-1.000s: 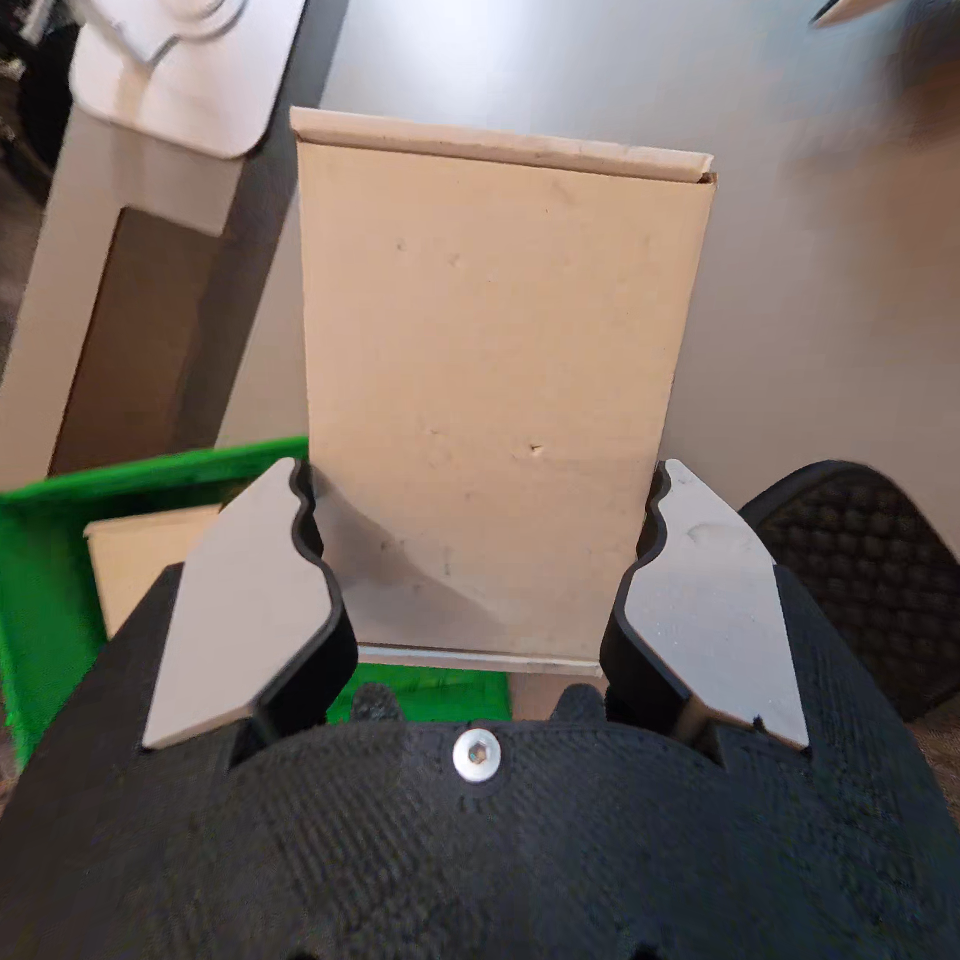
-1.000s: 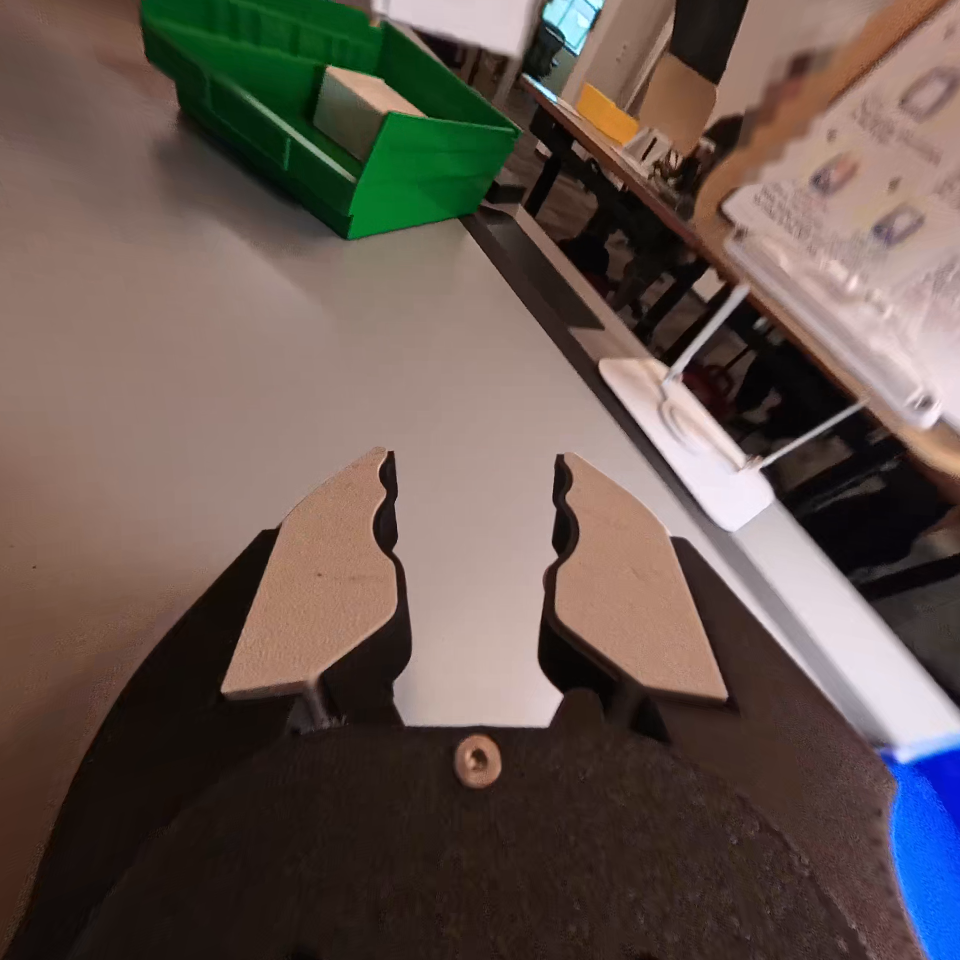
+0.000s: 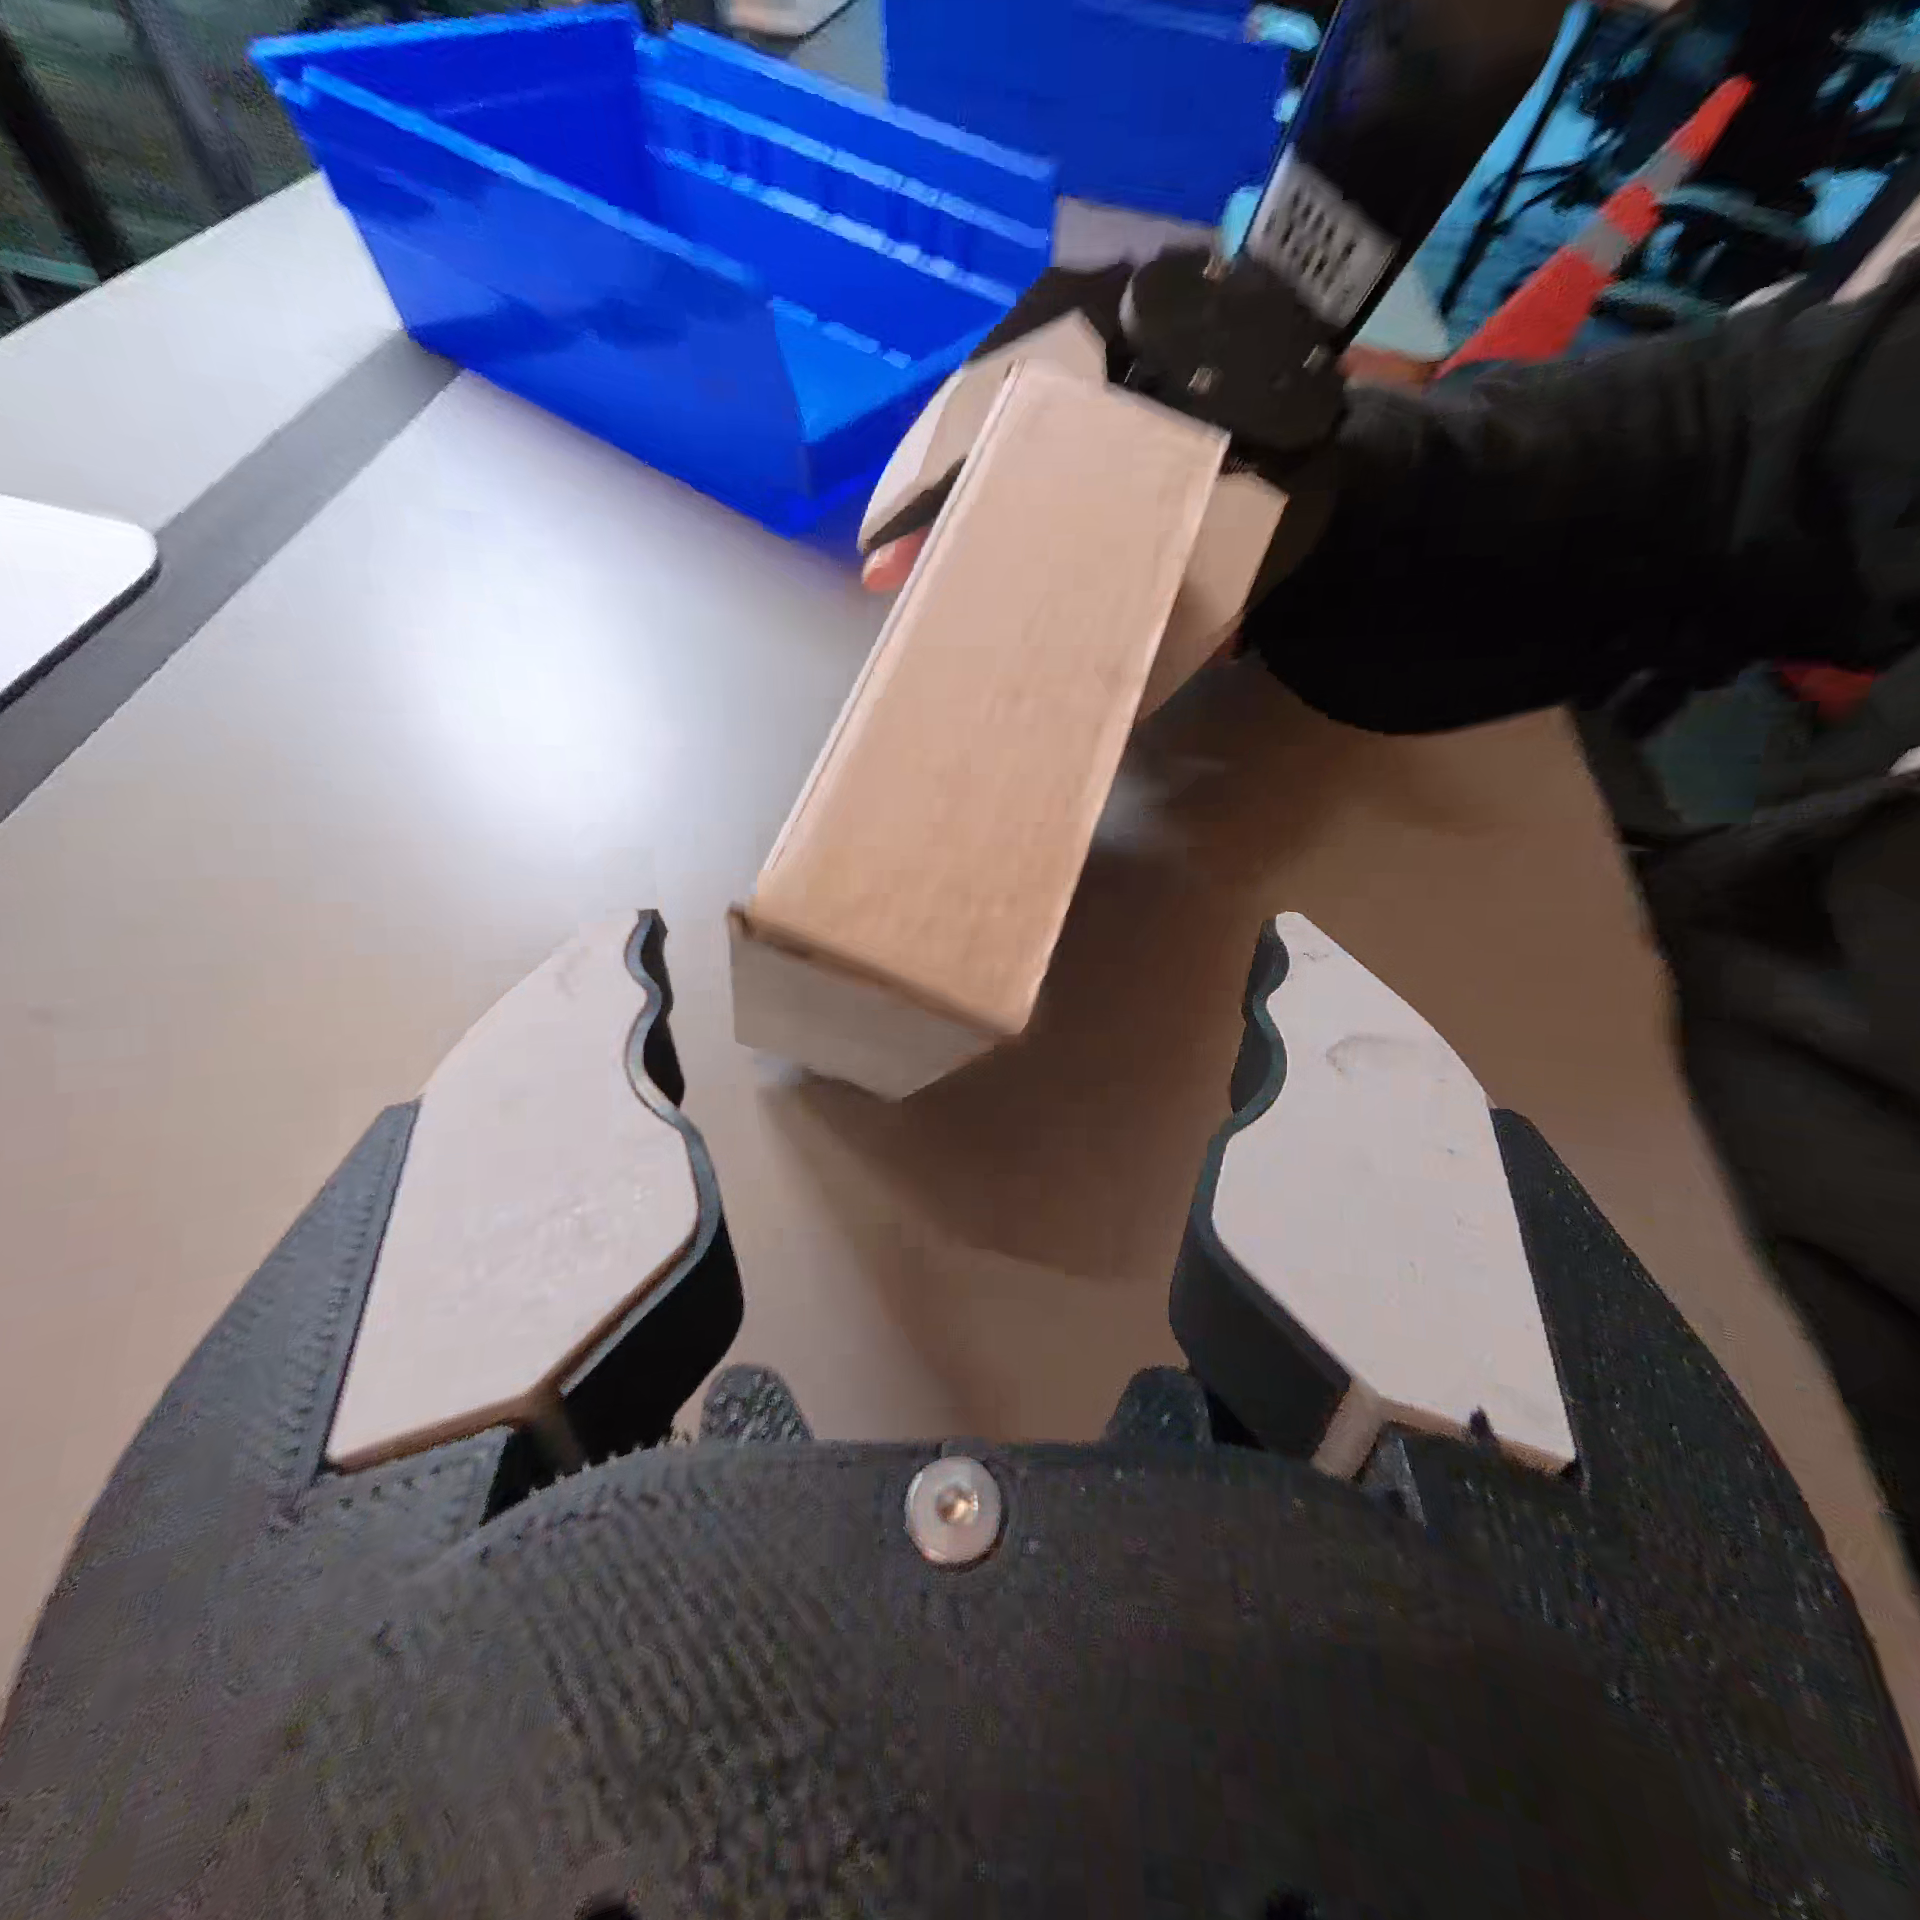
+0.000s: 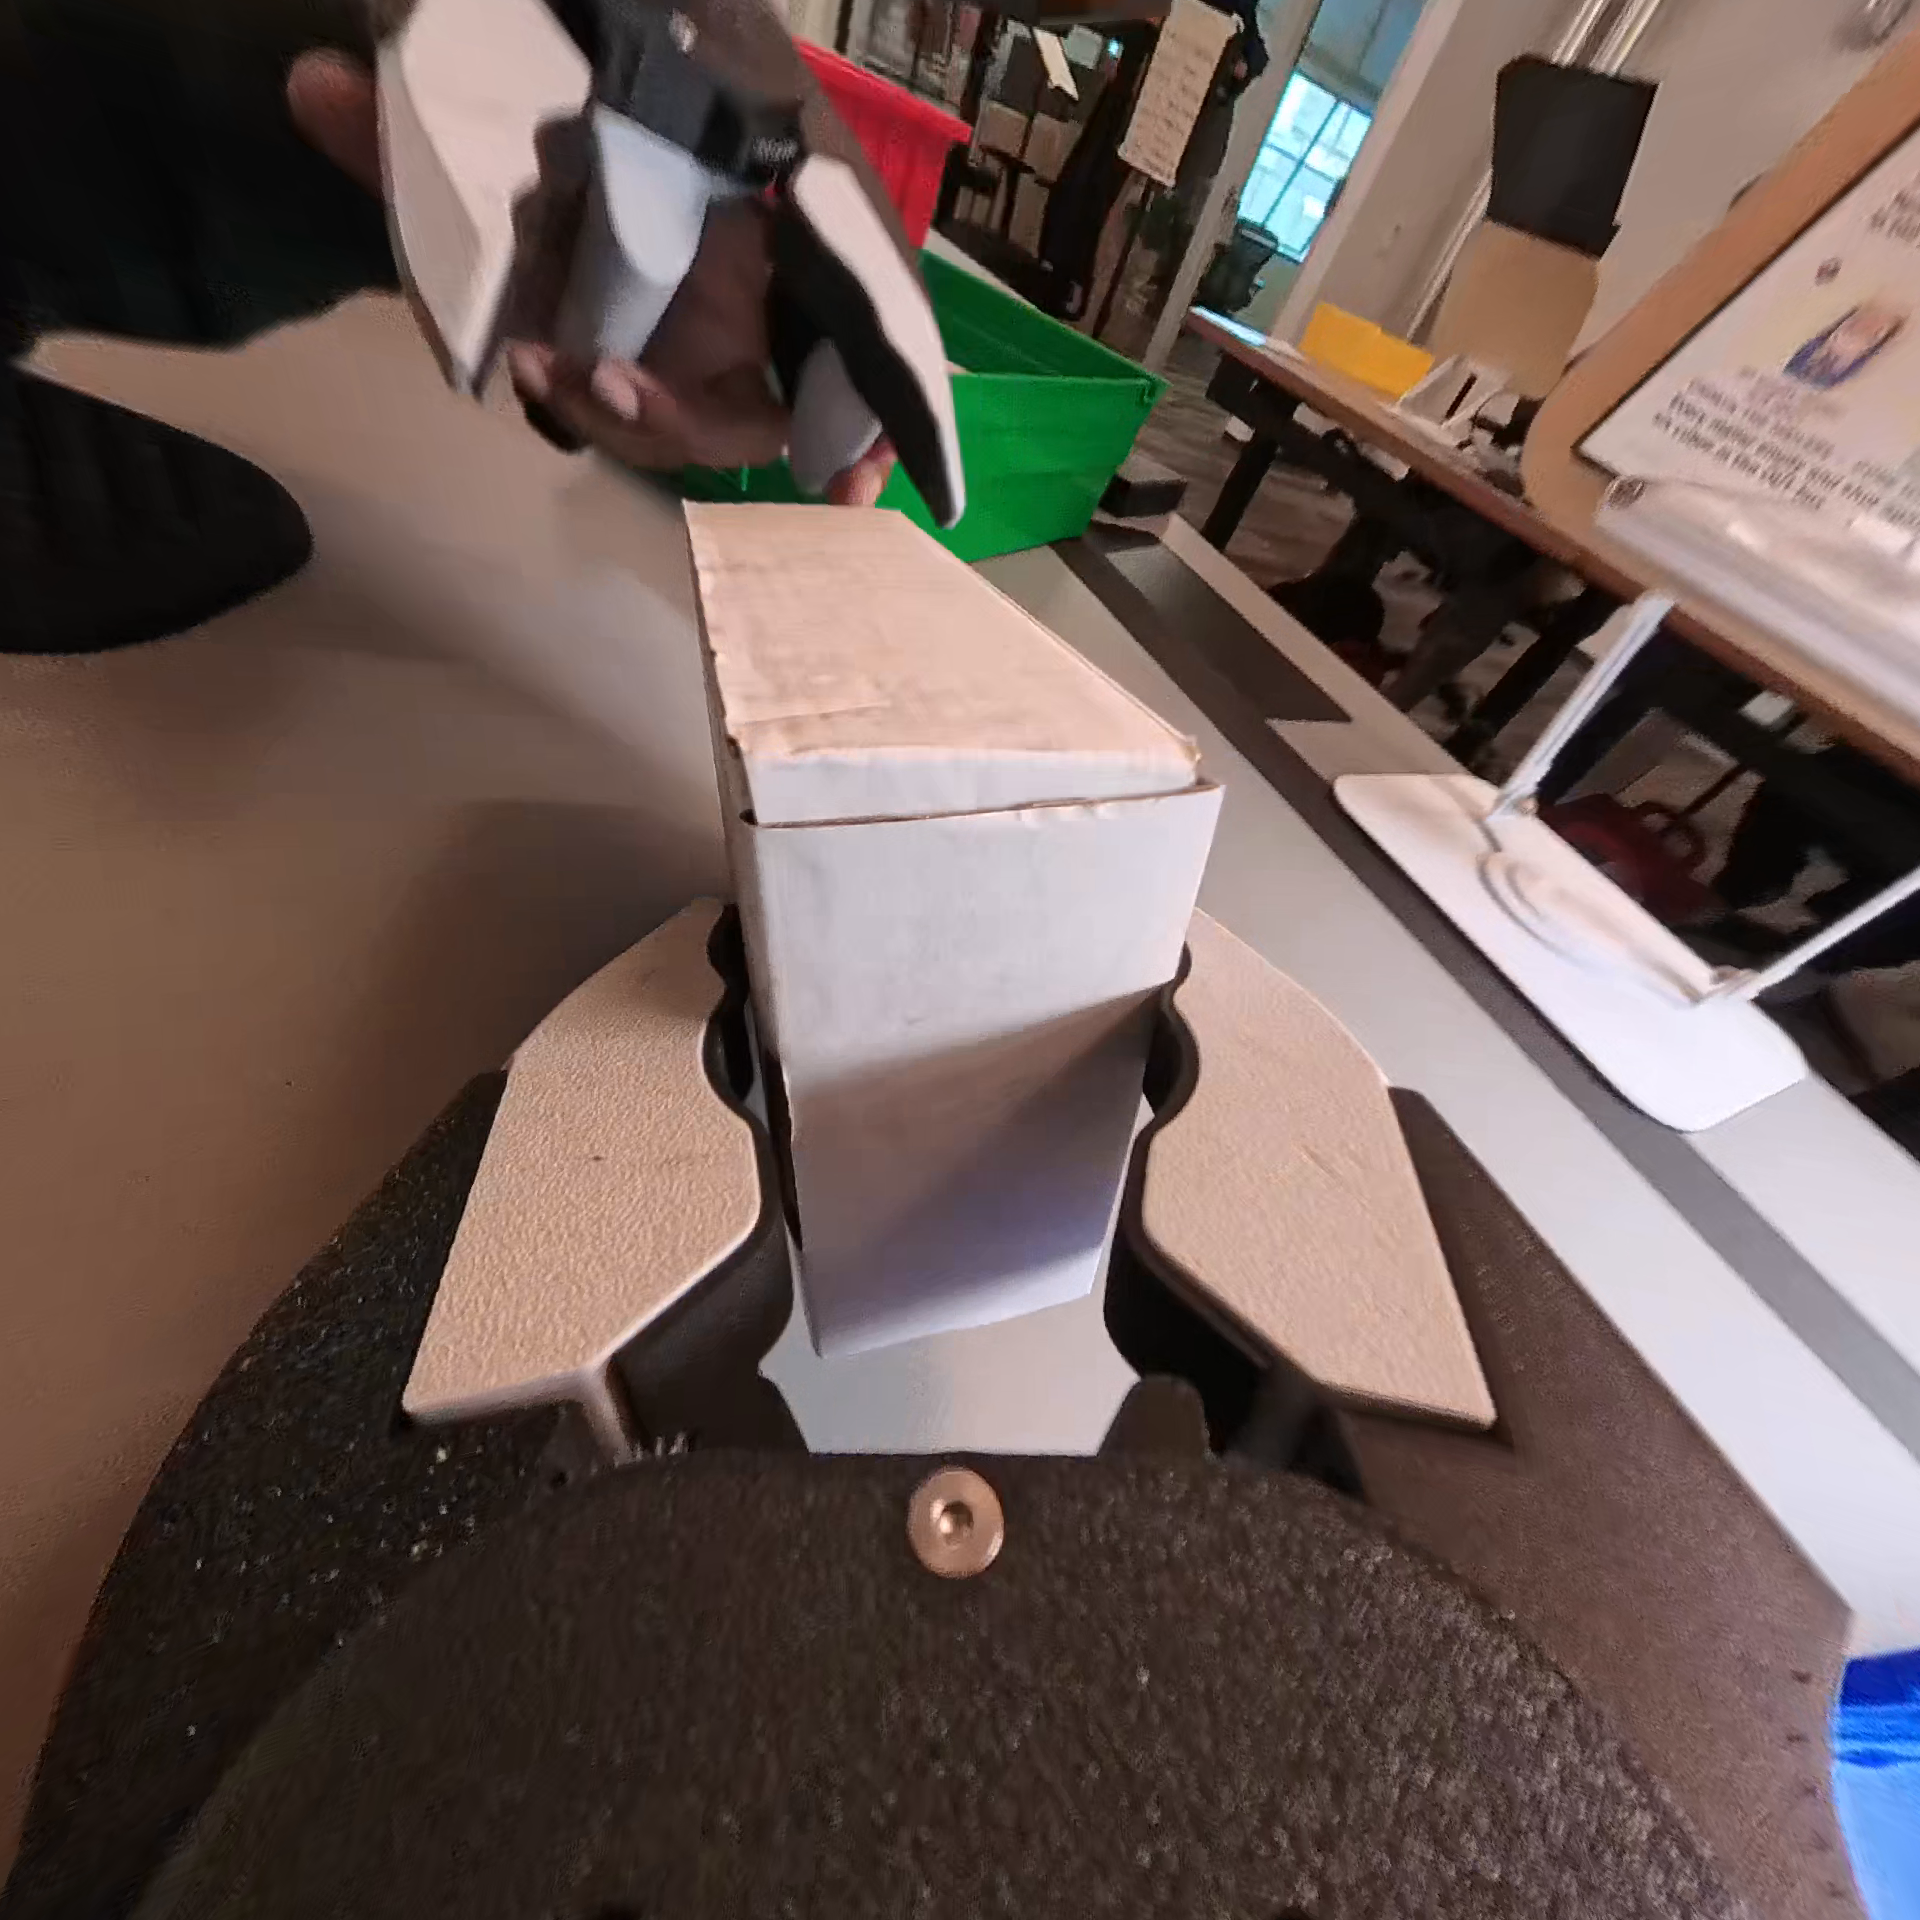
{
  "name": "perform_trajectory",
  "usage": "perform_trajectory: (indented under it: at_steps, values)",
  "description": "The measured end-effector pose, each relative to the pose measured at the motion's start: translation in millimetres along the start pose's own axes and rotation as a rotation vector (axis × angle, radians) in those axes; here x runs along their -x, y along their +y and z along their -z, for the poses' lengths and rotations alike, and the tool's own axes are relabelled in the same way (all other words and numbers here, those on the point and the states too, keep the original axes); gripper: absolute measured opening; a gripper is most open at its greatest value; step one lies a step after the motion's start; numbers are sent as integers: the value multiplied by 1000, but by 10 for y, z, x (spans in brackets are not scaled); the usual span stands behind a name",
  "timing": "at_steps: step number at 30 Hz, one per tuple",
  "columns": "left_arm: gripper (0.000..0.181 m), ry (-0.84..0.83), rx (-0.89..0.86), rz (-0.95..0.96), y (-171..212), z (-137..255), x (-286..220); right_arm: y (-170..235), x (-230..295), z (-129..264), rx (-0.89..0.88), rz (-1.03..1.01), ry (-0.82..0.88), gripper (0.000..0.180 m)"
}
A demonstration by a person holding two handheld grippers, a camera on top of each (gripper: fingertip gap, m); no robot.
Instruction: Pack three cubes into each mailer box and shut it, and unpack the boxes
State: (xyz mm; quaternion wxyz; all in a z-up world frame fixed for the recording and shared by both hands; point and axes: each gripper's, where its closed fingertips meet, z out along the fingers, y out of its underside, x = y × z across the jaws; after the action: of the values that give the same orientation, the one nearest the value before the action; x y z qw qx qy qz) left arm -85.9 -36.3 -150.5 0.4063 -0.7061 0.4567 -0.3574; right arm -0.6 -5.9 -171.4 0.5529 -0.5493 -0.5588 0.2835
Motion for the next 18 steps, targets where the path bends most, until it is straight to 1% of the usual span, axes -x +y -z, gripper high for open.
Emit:
perform_trajectory:
  at_steps: [2,5,7,8,11,13,15,16,18]
  values:
    - [106,-42,25,-16,212,-143,91,47,-21,0,-5,-42,-31,74]
    - [100,-39,37,-46,390,-377,120,68,35,-1,-23,-117,-99,74]
    - [85,-31,22,-104,390,-479,51,103,140,-2,-6,-153,-167,74]
    - [77,-31,8,-128,377,-501,8,129,146,3,5,-164,-172,74]
    - [76,-89,12,-146,379,-510,-37,224,174,34,71,-187,-208,74]
    - [76,-144,38,-164,397,-490,-45,171,138,57,83,-168,-180,75]
    - [76,-178,64,-175,413,-476,-62,16,89,116,86,-127,-152,78]
    - [76,-183,68,-167,417,-475,-72,-36,56,139,119,-67,-116,81]
    - [76,-180,63,-140,419,-478,-77,-123,42,167,209,102,-49,79]
